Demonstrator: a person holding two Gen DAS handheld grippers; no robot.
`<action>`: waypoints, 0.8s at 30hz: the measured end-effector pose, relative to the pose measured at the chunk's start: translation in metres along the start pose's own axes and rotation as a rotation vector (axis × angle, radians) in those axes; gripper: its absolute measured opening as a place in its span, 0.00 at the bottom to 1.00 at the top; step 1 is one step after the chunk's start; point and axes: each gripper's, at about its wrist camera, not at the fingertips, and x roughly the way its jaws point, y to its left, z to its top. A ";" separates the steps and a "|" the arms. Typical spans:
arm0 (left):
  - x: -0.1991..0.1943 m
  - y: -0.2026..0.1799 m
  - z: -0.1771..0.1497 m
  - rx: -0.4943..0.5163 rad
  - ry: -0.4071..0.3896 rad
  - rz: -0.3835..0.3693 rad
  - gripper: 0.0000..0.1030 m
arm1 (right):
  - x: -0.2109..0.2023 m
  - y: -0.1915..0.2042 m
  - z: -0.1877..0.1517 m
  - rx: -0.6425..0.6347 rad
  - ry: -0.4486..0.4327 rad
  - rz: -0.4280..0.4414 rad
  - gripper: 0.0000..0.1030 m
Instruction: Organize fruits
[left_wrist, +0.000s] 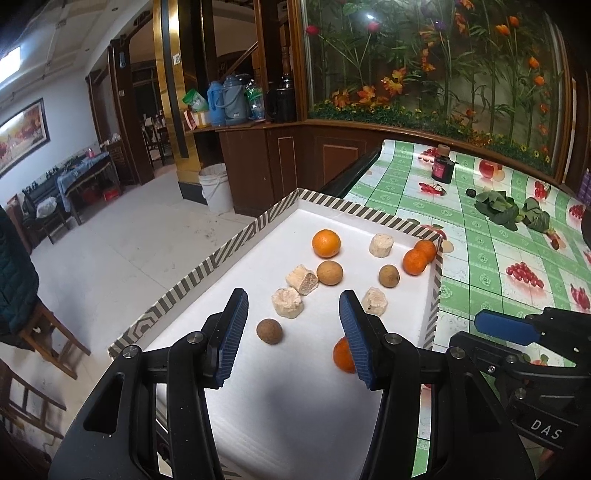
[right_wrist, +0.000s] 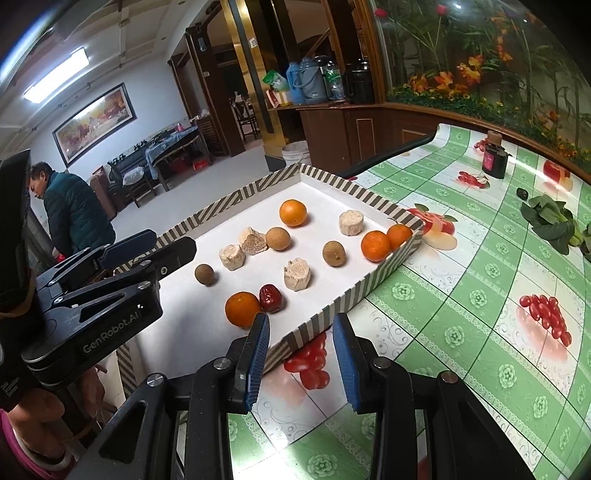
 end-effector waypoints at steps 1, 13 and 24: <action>-0.001 -0.001 -0.001 0.007 -0.004 0.004 0.50 | -0.001 -0.001 -0.001 0.003 -0.001 -0.001 0.33; -0.007 -0.005 -0.001 0.008 -0.009 -0.026 0.50 | -0.002 -0.001 -0.003 0.005 0.005 0.005 0.33; -0.003 -0.009 -0.004 0.006 -0.008 -0.009 0.50 | 0.000 -0.003 -0.005 0.014 0.007 0.008 0.33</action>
